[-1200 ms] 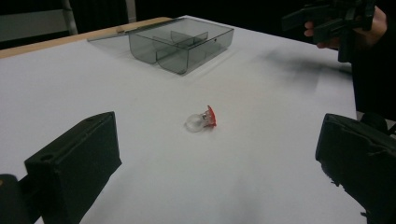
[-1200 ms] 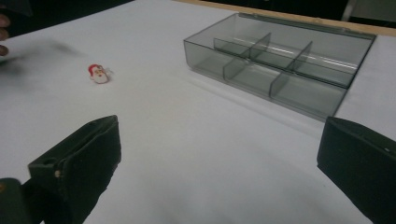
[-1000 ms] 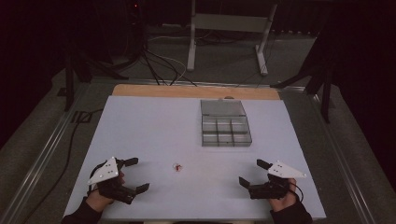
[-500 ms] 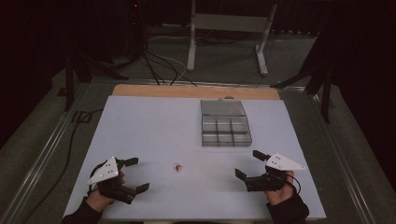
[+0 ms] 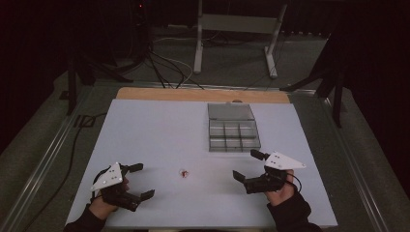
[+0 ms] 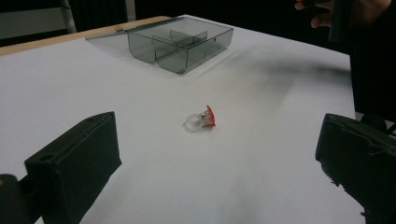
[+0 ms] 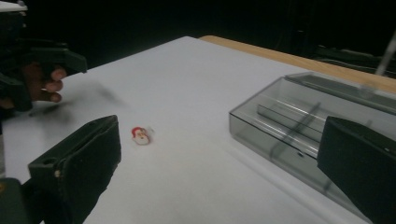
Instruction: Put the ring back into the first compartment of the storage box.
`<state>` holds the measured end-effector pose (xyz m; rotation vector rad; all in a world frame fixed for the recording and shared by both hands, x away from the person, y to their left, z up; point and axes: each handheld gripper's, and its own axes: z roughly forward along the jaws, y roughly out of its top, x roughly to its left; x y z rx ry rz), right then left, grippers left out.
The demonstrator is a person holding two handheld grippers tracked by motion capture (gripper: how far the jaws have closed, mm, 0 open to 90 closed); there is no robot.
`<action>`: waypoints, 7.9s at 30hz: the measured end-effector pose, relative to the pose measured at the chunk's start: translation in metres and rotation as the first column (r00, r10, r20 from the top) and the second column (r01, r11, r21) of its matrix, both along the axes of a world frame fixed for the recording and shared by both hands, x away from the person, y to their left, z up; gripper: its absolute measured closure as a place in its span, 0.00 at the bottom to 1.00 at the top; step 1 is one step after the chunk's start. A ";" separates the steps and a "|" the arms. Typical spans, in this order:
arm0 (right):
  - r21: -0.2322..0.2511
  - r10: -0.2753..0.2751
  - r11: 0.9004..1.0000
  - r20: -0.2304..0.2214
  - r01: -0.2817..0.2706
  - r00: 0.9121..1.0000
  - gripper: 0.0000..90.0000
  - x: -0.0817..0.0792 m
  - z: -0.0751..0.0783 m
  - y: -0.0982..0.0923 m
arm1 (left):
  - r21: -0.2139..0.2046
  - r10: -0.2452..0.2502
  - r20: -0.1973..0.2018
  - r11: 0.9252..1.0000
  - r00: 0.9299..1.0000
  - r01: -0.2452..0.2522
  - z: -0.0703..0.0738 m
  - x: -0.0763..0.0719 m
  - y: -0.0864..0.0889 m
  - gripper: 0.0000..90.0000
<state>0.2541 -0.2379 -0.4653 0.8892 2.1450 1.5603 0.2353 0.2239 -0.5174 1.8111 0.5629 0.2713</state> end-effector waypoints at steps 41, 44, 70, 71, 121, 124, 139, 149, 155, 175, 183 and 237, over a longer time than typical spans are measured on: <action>-0.014 0.334 0.941 -0.103 -0.338 0.937 0.00 0.029 -0.021 0.108 | -0.014 -0.011 -0.007 1.000 1.000 0.011 0.001 0.000 0.000 0.00; -0.016 0.337 0.940 -0.129 -0.342 0.933 0.00 0.032 -0.027 0.114 | -0.013 -0.013 -0.006 1.000 1.000 0.013 0.001 0.000 0.000 0.01; -0.133 0.274 0.940 -0.246 -0.313 0.930 0.05 0.040 -0.057 0.147 | -0.014 -0.015 -0.008 1.000 1.000 0.015 0.000 -0.001 0.000 0.01; -0.140 0.270 0.940 -0.248 -0.311 0.930 0.05 0.039 -0.058 0.148 | -0.013 -0.016 -0.008 1.000 1.000 0.016 0.001 -0.001 0.000 0.00; -0.396 0.217 0.875 -0.195 -0.280 0.956 0.79 0.044 -0.069 0.176 | -0.013 -0.009 -0.017 1.000 1.000 0.009 0.000 0.000 0.001 0.00; -0.395 0.217 0.874 -0.205 -0.283 0.954 0.80 0.045 -0.068 0.176 | -0.012 -0.008 -0.018 1.000 1.000 0.008 0.000 0.001 0.001 0.01; -0.372 0.200 0.884 -0.244 -0.282 0.949 0.80 0.047 -0.057 0.173 | -0.015 -0.010 -0.019 1.000 1.000 0.010 0.000 0.001 0.001 0.01; -0.357 0.191 0.893 -0.247 -0.273 0.950 0.80 0.046 -0.046 0.169 | -0.013 -0.012 -0.020 1.000 1.000 0.012 -0.001 0.001 0.000 0.00; -0.348 0.181 0.901 -0.245 -0.260 0.953 0.80 0.048 -0.039 0.165 | -0.014 -0.011 -0.021 1.000 1.000 0.011 -0.001 0.001 0.000 0.00; -0.314 0.127 0.928 -0.236 -0.200 0.963 0.80 0.062 -0.010 0.150 | -0.011 -0.012 -0.020 1.000 1.000 0.012 -0.001 0.001 0.000 0.00; -0.313 0.114 0.932 -0.222 -0.182 0.968 0.80 0.067 -0.001 0.146 | -0.011 -0.011 -0.022 1.000 1.000 0.011 -0.001 0.001 0.000 0.00; -0.286 -0.184 0.951 -0.207 0.120 0.961 0.80 0.132 0.024 0.079 | -0.007 -0.012 -0.018 1.000 1.000 0.012 0.000 0.000 0.000 0.01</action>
